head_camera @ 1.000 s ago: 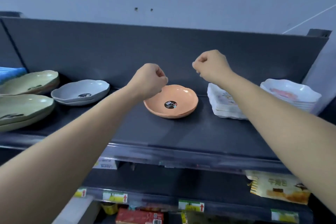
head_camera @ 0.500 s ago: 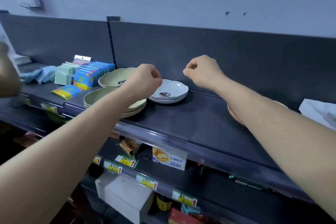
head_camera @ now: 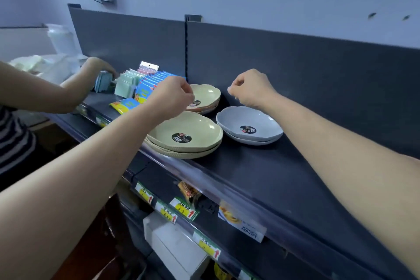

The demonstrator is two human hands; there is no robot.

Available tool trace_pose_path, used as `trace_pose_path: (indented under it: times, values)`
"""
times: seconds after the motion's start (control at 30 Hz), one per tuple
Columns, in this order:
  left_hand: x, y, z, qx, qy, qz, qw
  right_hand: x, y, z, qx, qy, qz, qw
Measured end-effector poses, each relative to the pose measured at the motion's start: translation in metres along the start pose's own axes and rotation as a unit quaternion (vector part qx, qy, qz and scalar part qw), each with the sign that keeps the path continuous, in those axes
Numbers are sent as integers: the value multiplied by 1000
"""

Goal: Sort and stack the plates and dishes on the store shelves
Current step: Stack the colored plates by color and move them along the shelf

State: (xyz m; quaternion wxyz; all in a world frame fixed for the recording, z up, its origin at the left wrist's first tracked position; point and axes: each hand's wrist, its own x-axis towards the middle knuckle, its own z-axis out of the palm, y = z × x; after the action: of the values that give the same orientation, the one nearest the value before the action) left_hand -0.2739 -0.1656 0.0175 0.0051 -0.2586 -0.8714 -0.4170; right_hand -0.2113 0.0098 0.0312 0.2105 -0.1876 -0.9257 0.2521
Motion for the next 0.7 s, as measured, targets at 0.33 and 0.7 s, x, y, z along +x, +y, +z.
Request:
trace_pose_path:
  times: [0.33,0.7]
  values:
    - [47,-42,-9,7,-5,-12,1000,55,-1,53,-4,-35,64,997]
    - [106,-77,-33,23,-81,50,995,100,-14,97,-65,-28,178,981]
